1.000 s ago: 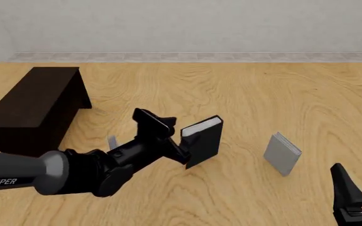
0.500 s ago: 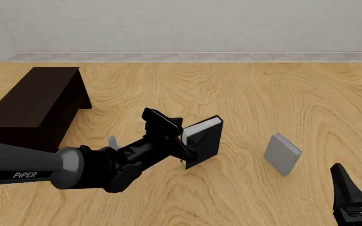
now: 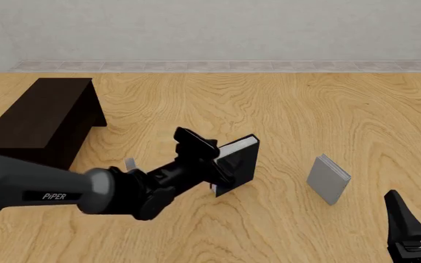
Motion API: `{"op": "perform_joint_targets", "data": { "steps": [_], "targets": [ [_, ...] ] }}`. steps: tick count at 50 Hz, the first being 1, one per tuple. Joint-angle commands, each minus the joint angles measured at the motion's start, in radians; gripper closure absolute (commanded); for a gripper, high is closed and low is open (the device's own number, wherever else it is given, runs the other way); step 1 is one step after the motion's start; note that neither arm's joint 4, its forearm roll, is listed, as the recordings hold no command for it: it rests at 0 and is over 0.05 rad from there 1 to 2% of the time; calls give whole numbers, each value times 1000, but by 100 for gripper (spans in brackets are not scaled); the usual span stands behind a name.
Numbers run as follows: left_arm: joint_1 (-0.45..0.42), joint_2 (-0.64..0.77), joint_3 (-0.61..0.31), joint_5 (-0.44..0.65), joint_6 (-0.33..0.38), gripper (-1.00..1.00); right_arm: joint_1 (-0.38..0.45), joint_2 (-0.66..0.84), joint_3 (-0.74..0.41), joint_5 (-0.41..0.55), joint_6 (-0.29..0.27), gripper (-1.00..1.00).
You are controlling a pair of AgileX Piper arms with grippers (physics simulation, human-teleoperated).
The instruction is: Pick up the book in the middle and place it on the cabinet shelf.
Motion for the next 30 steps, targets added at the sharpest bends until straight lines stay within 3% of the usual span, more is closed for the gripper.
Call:
{"op": "perform_joint_targets", "data": {
  "steps": [1,9,10,30],
  "targets": [
    [0,48,-19,8,13,-100,0,0,0,0,0,-100],
    [9,66,-32,21,13,-100,0,0,0,0,0,-100],
    [9,67,-35,26,14,100,0,0,0,0,0,-100],
    [-5,8,-5,29,13,100,0,0,0,0,0,-100]
  ]
}}
